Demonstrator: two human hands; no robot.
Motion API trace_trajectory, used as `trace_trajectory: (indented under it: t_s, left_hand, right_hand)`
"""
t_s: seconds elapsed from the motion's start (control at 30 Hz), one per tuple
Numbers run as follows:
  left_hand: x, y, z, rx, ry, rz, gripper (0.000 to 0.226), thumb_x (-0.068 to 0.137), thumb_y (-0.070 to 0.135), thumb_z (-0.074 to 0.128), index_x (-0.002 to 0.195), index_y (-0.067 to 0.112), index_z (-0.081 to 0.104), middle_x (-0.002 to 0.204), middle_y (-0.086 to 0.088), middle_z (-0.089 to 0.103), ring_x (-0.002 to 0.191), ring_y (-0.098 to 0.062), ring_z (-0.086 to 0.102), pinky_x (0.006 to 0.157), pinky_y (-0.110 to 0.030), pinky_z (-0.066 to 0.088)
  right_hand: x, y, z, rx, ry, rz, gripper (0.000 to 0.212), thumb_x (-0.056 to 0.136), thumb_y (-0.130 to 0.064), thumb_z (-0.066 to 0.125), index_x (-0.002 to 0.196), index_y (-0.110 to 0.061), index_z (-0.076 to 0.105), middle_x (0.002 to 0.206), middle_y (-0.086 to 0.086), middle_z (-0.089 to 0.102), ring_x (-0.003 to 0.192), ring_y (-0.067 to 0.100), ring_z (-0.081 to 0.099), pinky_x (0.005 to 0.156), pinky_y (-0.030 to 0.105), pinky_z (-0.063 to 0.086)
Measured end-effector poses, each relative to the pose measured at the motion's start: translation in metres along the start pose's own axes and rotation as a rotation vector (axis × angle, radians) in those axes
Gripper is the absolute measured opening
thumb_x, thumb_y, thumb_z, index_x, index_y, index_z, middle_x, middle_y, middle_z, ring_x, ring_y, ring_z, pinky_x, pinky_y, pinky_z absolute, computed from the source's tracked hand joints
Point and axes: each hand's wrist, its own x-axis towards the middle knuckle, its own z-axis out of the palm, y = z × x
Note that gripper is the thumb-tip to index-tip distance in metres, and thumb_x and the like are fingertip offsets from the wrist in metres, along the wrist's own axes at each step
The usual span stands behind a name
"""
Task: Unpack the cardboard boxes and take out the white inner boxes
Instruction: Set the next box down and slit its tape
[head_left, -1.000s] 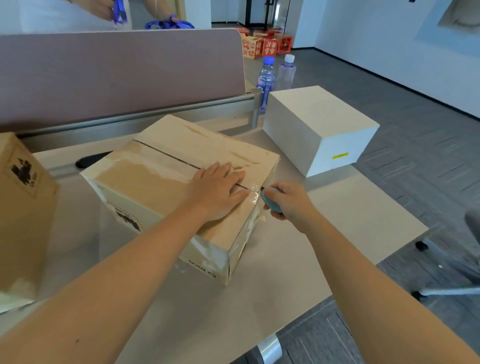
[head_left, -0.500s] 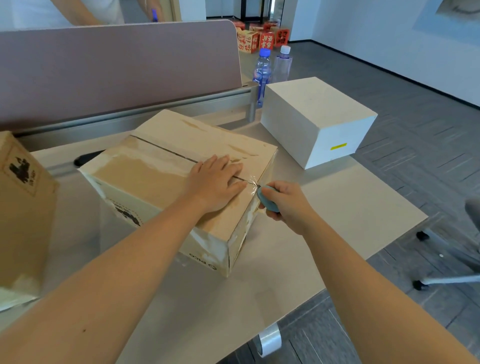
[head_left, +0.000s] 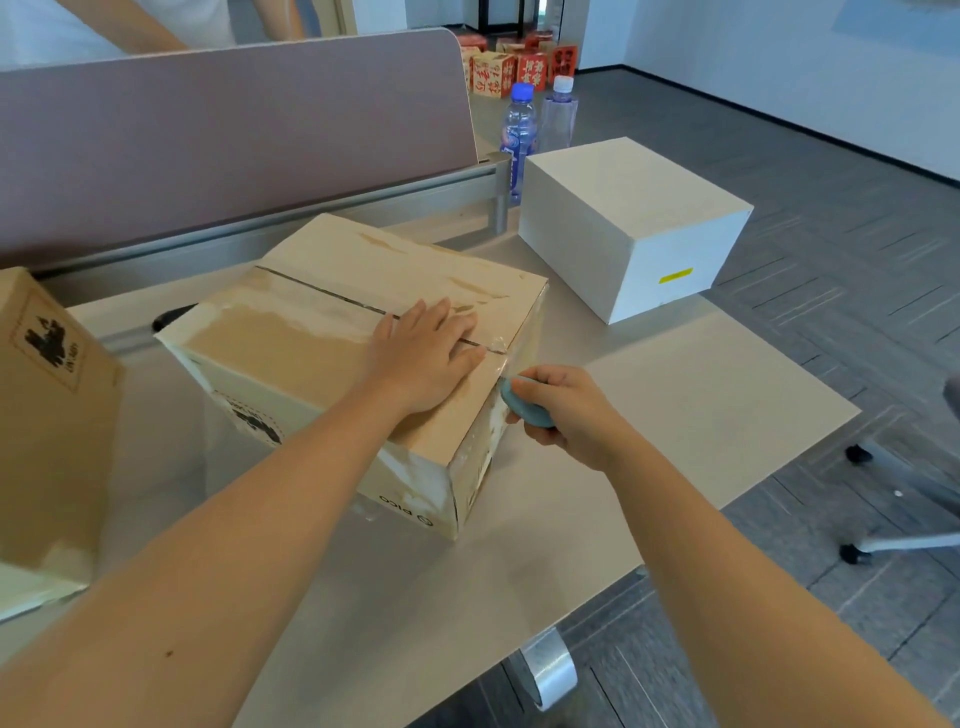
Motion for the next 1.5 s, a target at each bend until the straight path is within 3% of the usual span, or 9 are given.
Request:
trace_trajectory:
  t_s: [0.27,0.5,0.67,0.73,0.83,1.0,1.1,1.27,1.5]
  left_hand:
    - [-0.003,0.021,0.002,-0.024,-0.009,-0.092,0.052,0.097,0.049,0.023,0.146,0.031,0.019,0.158,0.002,0.006,0.145,-0.021,0.003,0.115,-0.045,0.005]
    - [0.006,0.092,0.012,-0.119,0.021,-0.341,0.053,0.099,0.047,0.020,0.147,0.027,0.016,0.158,-0.003,0.002,0.145,-0.026,-0.003,0.114,-0.048,0.001]
    - [0.011,0.118,0.004,-0.497,0.184,-0.423,0.050,0.097,0.041,0.038,0.141,0.019,0.034,0.155,-0.003,0.020,0.144,-0.021,0.010,0.116,-0.040,0.004]
    - [0.002,0.105,-0.005,-0.646,0.301,-0.389,0.047,0.094,0.030,0.049,0.137,0.012,0.041,0.147,-0.005,0.035,0.139,-0.021,0.024,0.114,-0.031,0.014]
    - [-0.021,0.068,-0.019,-0.655,0.361,-0.374,0.047,0.093,0.022,0.053,0.135,0.006,0.042,0.141,-0.007,0.043,0.134,-0.020,0.033,0.105,-0.022,0.020]
    - [-0.056,-0.019,-0.033,-0.613,0.350,-0.503,0.051,0.092,0.026,0.054,0.139,0.011,0.038,0.144,-0.003,0.039,0.134,-0.020,0.033,0.110,-0.031,0.024]
    - [-0.067,-0.067,-0.031,-0.667,0.297,-0.561,0.056,0.090,0.028,0.058,0.140,0.016,0.036,0.145,-0.002,0.037,0.133,-0.021,0.035,0.111,-0.036,0.029]
    - [-0.075,-0.118,-0.024,-0.663,0.155,-0.437,0.066,0.087,0.030,0.063,0.143,0.019,0.031,0.149,-0.004,0.029,0.138,-0.019,0.024,0.110,-0.029,0.019]
    - [-0.071,-0.156,-0.014,-0.750,-0.053,-0.309,0.076,0.080,0.039,0.069,0.144,0.036,0.027,0.156,-0.007,0.012,0.144,-0.022,0.010,0.115,-0.038,0.012]
  right_hand:
    - [0.001,-0.013,-0.048,-0.058,0.365,-0.039,0.009,0.096,-0.013,0.041,0.098,-0.007,0.048,0.076,0.003,0.056,0.054,0.015,0.049,0.053,0.022,0.042]
    - [0.012,-0.033,-0.068,0.050,0.324,-0.093,0.005,0.097,-0.011,0.040,0.101,-0.008,0.042,0.084,0.001,0.047,0.070,0.012,0.049,0.062,0.022,0.046]
    - [0.017,-0.044,-0.081,-0.029,0.241,-0.107,0.007,0.096,-0.009,0.043,0.103,-0.009,0.044,0.099,0.006,0.047,0.089,0.021,0.049,0.069,0.027,0.049]
    - [0.021,-0.049,-0.075,-0.139,0.209,-0.150,0.007,0.095,-0.010,0.047,0.102,-0.010,0.047,0.101,0.008,0.049,0.091,0.022,0.050,0.075,0.031,0.050]
    - [0.026,-0.053,-0.050,-0.283,0.166,-0.260,0.004,0.094,-0.012,0.049,0.098,-0.010,0.049,0.090,0.005,0.051,0.076,0.016,0.051,0.064,0.021,0.045]
    - [0.039,-0.058,0.016,-0.497,0.101,-0.346,0.023,0.092,-0.017,0.053,0.113,-0.006,0.051,0.099,0.003,0.052,0.093,0.020,0.052,0.082,0.027,0.042]
    - [0.046,-0.064,0.058,-0.498,0.049,-0.341,0.033,0.090,-0.016,0.058,0.120,-0.008,0.046,0.101,0.002,0.048,0.094,0.018,0.050,0.083,0.026,0.043]
    - [0.058,-0.057,0.118,-0.548,-0.043,-0.405,0.018,0.087,-0.008,0.060,0.104,-0.008,0.059,0.091,-0.006,0.053,0.092,0.015,0.049,0.078,0.022,0.038]
    - [0.061,-0.048,0.162,-0.743,-0.039,-0.480,0.028,0.088,-0.002,0.055,0.112,-0.012,0.065,0.118,0.005,0.060,0.111,0.018,0.051,0.089,0.012,0.030]
